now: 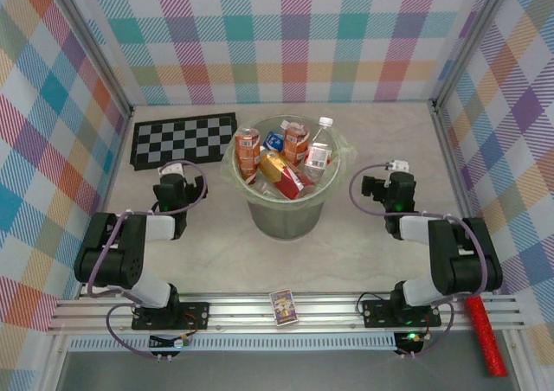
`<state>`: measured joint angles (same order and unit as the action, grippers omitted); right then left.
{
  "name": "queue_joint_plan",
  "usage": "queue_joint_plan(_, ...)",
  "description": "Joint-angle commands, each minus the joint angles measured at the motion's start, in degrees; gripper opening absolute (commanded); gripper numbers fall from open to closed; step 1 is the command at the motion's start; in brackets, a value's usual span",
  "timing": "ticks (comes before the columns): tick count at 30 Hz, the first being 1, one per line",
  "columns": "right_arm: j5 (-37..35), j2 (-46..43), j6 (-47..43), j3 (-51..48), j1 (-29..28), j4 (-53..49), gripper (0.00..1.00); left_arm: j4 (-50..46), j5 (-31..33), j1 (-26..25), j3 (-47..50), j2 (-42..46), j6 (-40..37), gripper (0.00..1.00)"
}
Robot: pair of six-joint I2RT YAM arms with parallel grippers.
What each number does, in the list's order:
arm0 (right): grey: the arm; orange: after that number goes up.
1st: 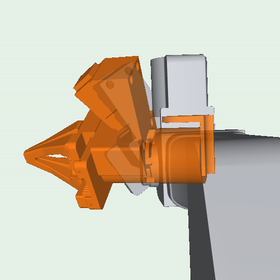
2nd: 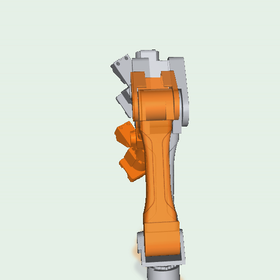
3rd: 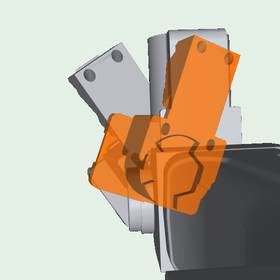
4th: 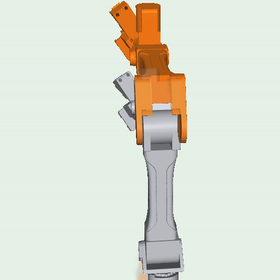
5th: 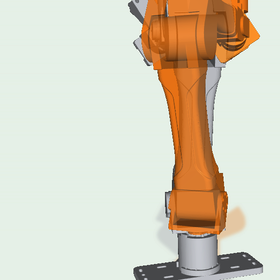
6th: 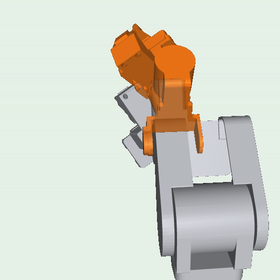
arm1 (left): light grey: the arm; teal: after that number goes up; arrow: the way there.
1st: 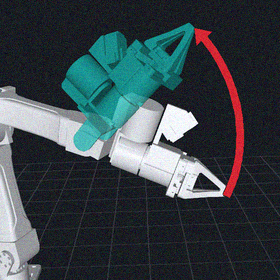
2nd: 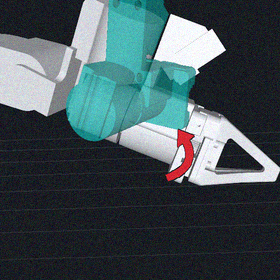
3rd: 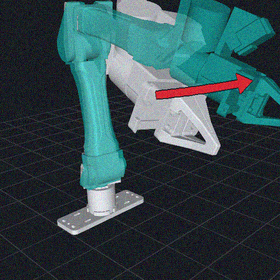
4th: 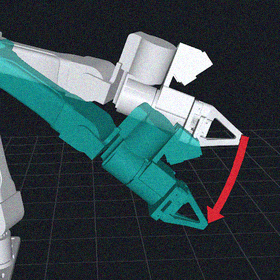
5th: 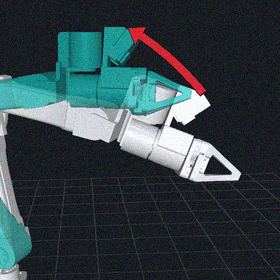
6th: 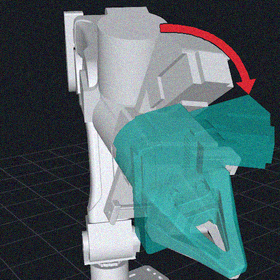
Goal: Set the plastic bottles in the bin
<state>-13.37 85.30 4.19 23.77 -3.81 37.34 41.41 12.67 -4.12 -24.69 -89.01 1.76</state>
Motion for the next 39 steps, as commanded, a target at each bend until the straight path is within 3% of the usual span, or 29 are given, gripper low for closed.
queue_joint_plan(1,1.2,4.7,-2.4,-2.4,0.7,18.4,0.99,6.9,-1.6,-0.6,1.1,-0.9,-2.3,1.00)
queue_joint_plan(2,1.4,2.8,-1.7,-1.5,0.7,13.3,0.99,7.6,-1.5,-0.6,1.2,-1.3,-2.4,1.00)
queue_joint_plan(5,1.9,2.3,-1.0,-1.0,1.0,10.6,0.99,7.8,-1.4,-0.6,1.2,-1.4,-2.4,1.00)
queue_joint_plan(39,3.0,2.7,-1.3,-1.0,1.4,11.5,0.99,8.4,-1.2,-0.8,1.5,-1.4,-2.6,1.00)
